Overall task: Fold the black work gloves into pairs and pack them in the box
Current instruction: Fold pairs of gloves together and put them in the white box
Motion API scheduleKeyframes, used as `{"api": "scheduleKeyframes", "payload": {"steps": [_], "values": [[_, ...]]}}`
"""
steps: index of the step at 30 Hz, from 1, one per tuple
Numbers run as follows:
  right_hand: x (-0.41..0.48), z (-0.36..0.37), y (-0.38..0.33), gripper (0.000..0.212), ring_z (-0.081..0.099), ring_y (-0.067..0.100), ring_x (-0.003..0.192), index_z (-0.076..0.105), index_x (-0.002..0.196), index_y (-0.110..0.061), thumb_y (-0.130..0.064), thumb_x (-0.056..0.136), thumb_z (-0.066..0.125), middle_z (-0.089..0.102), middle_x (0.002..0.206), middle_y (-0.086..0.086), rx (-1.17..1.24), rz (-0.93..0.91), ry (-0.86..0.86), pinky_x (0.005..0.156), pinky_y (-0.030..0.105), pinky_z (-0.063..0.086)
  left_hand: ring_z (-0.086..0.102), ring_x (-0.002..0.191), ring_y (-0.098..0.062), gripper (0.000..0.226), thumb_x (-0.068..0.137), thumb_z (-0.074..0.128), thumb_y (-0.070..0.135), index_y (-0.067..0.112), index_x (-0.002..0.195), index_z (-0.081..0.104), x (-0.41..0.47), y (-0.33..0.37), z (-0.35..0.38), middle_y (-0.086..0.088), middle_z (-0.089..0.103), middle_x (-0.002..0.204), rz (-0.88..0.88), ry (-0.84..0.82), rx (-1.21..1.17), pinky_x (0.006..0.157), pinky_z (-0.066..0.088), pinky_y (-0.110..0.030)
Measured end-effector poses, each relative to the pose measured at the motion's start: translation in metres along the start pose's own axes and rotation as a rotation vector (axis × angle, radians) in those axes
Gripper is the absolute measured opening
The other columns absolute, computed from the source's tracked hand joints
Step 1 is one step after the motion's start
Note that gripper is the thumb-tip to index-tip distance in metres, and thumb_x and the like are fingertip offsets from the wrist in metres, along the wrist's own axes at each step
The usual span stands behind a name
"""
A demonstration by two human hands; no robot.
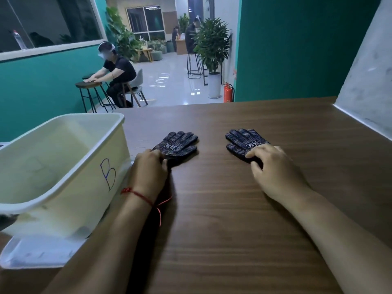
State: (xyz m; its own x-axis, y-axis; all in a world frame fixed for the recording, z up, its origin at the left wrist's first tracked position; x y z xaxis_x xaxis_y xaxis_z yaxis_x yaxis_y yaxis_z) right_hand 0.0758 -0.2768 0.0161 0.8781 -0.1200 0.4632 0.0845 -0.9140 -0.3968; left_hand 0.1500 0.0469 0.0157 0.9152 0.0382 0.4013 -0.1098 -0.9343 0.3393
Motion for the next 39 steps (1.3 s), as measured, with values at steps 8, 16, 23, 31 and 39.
{"api": "scheduleKeyframes", "payload": {"steps": [8, 16, 23, 31, 39], "values": [[0.01, 0.002, 0.017, 0.028, 0.065, 0.033, 0.112, 0.076, 0.119, -0.023, -0.013, 0.094, 0.067, 0.077, 0.119, 0.001, -0.06, 0.047, 0.011, 0.093, 0.043, 0.055, 0.066, 0.089, -0.038, 0.008, 0.089, 0.076, 0.021, 0.013, 0.087, 0.078, 0.002, 0.001, -0.001, -0.014, 0.072, 0.091, 0.092, 0.041, -0.042, 0.08, 0.055, -0.044], [0.012, 0.001, 0.029, 0.022, 0.067, 0.033, 0.105, 0.081, 0.116, -0.019, -0.019, 0.096, 0.072, 0.079, 0.106, 0.006, 0.001, 0.109, 0.081, 0.09, 0.039, 0.052, 0.06, 0.091, -0.035, 0.009, 0.095, 0.068, 0.017, 0.011, 0.088, 0.068, -0.014, 0.032, -0.03, -0.011, 0.068, 0.091, 0.187, 0.17, -0.147, 0.081, 0.044, -0.041], [0.012, 0.002, 0.032, 0.025, 0.068, 0.032, 0.113, 0.083, 0.112, -0.021, -0.015, 0.091, 0.071, 0.08, 0.112, 0.006, 0.039, 0.144, 0.077, 0.098, 0.038, 0.054, 0.06, 0.09, -0.019, 0.026, 0.093, 0.052, 0.046, 0.023, 0.084, 0.06, -0.08, 0.122, -0.004, 0.008, 0.064, 0.087, 0.49, -0.21, -0.31, 0.086, 0.05, -0.042], [0.013, -0.003, 0.026, 0.024, 0.07, 0.027, 0.11, 0.082, 0.106, -0.018, -0.014, 0.084, 0.074, 0.078, 0.113, 0.001, 0.026, 0.101, 0.091, 0.095, 0.034, 0.055, 0.059, 0.091, -0.016, 0.02, 0.097, 0.057, 0.043, 0.026, 0.089, 0.063, -0.081, 0.124, 0.011, 0.011, 0.065, 0.089, 0.534, -0.256, -0.356, 0.087, 0.049, -0.041], [0.014, -0.004, 0.034, 0.013, 0.067, 0.035, 0.102, 0.078, 0.095, -0.014, -0.021, 0.083, 0.078, 0.071, 0.104, 0.009, -0.012, 0.151, 0.091, 0.089, 0.039, 0.055, 0.058, 0.103, -0.016, 0.018, 0.093, 0.057, 0.039, 0.033, 0.104, 0.07, -0.084, 0.123, 0.022, 0.016, 0.065, 0.107, 0.58, -0.304, -0.21, 0.092, 0.047, -0.034]]}}
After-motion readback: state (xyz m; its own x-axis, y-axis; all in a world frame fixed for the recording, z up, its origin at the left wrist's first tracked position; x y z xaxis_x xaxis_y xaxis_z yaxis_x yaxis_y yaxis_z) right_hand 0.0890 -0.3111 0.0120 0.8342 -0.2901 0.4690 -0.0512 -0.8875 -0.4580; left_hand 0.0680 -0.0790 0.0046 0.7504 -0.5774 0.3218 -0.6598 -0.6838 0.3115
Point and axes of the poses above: each hand's wrist, its own x-axis towards the middle knuckle, its own z-axis out of the palm, y = z × x, the point moved 10 cm from there along x, towards the middle knuckle
